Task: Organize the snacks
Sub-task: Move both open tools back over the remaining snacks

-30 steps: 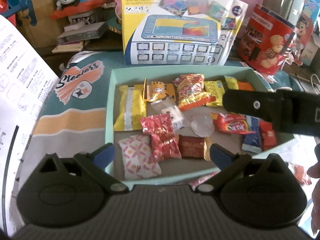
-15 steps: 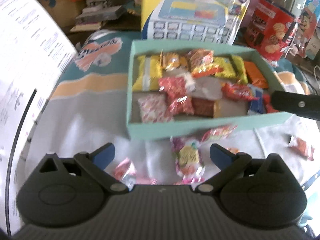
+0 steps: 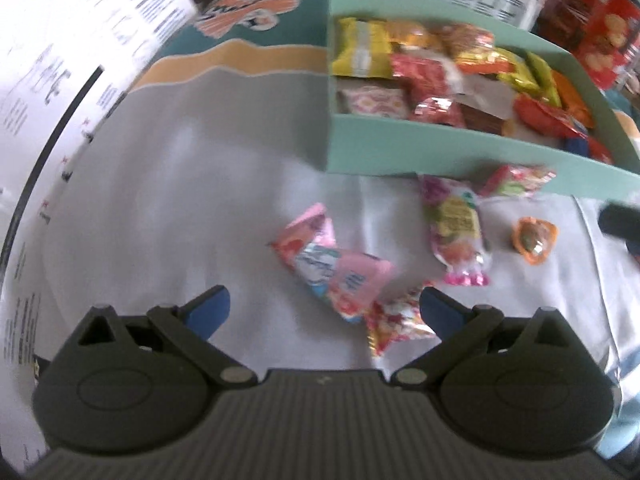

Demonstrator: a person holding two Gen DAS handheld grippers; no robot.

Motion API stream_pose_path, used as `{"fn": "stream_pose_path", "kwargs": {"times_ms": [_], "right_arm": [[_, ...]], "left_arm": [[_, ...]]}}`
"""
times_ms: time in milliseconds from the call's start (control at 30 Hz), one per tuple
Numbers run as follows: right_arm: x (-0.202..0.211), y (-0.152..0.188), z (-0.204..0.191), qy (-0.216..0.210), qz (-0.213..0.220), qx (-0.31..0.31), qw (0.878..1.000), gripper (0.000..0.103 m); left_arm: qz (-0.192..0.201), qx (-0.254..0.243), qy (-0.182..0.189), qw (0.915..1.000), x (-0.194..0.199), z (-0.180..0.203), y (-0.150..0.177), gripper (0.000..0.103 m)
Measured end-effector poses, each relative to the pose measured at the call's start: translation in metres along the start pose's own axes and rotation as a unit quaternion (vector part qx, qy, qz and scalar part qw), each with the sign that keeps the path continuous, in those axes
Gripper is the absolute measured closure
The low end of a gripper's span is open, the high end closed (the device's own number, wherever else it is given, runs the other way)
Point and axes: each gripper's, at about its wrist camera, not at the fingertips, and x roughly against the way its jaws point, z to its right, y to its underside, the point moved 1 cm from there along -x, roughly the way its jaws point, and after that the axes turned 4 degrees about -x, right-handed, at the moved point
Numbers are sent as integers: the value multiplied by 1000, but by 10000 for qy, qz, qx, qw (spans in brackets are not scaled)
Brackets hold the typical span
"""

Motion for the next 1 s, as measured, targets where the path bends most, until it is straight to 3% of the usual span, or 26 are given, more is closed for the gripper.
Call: {"fn": "stream_pose_path", "kwargs": {"times_ms": [133,267,333,400,533,733,800,900,1000], "right_arm": [[-14,7,0,-29,-213,-30,9998,2],[-25,11,-2,-27,-343,42,9994,17],[-29,11,-3,14,-357,78,9993,23],[-33,10,-4,53,-365,107,9993,33],[-42,9,-11,71,-396,197,9990,43],[-61,13,-31,154,-389,625,9972,43],[-64,18,-41,343,-273,1106,9929,60],[-64,22,-46,387,-241,1320,9902,60],[-61,22,-40,360,-223,1222,9916,61]], "left_arm": [[-102,372,107,9992,-9,-8,-6,0],[-132,631,145,9978,-19,-9,-14,7],[-7,518,42,9987,-20,-5,-17,18],[136,268,-81,9995,-19,-1,-17,42],[259,-83,-102,9996,-16,-3,-16,53],[378,-173,45,9991,-12,-16,-6,52],[377,-109,27,9992,-11,-20,-5,52],[323,20,-13,9995,-11,-27,-5,41],[283,179,-9,9994,-12,-33,-6,38]]}}
